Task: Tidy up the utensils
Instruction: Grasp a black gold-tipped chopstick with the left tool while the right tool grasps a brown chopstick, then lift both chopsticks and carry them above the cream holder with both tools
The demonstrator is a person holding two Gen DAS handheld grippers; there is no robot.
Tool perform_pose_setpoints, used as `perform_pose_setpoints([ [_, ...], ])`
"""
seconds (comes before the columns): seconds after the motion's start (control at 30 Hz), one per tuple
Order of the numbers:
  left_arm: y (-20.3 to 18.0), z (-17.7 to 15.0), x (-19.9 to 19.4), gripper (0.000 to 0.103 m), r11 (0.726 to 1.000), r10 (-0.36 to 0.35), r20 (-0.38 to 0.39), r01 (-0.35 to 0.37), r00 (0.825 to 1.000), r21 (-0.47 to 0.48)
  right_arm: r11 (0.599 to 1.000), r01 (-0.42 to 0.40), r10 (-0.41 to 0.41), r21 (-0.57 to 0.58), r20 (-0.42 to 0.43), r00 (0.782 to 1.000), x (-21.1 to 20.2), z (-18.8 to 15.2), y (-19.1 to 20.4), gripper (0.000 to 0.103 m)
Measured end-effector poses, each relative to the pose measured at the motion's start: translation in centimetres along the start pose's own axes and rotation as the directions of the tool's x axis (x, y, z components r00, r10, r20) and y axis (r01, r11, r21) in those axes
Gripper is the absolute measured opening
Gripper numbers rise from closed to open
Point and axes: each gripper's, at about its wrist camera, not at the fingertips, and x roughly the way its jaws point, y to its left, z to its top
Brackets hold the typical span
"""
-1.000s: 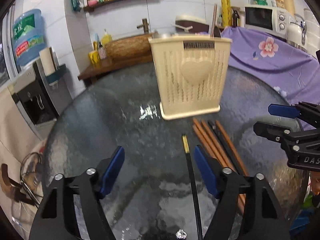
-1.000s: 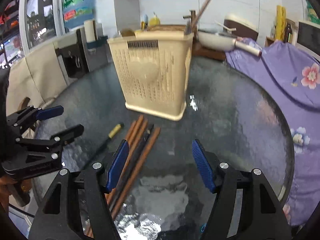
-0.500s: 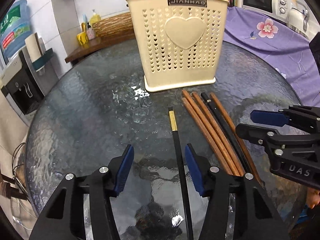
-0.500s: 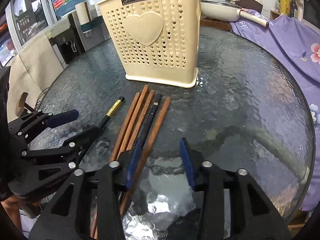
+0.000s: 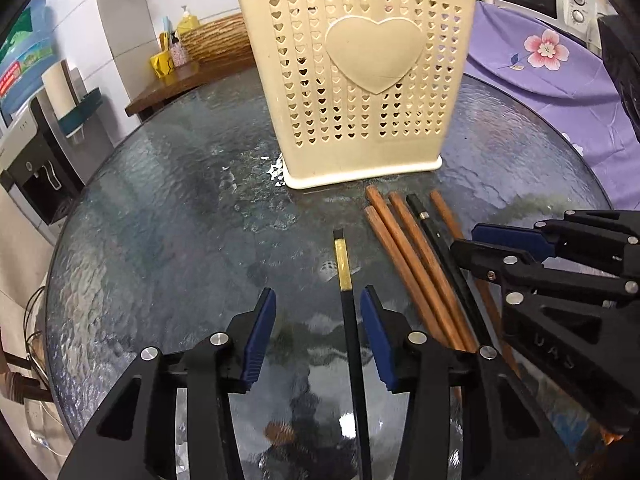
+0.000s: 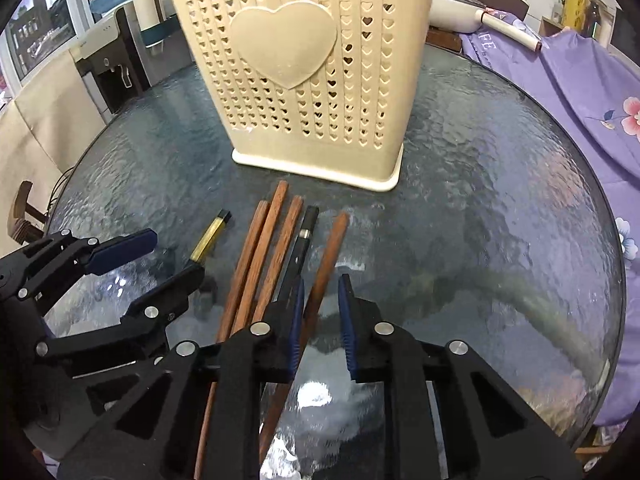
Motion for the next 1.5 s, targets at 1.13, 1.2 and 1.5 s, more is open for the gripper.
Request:
perform_pose_setpoints([
  [1.13,1.7,2.2,-1.9,0.007,0.996,-0.058,0.057,0.062,0.997,-0.068,0.989,-0.134,0.122,0.055,0.183,0.976,-5.0,0.5,-3.2,0.008],
  [1.2,2.2,2.5,-3.6,0.007,0.993,-0.069,0.103,0.078,0.992,-0.091,0.988,-0.148,0.133,0.049,0.23,0.964,-6.8,0.5,-3.3,0.008],
  [1.5,3.2,3.1,-12.6,0.007,0.984,-0.085,0.32,0.131,0.944,-0.125,0.982,-0.186,0.181,-0.032,0.439,0.88,-16.5,0.8,-3.3,0.008],
])
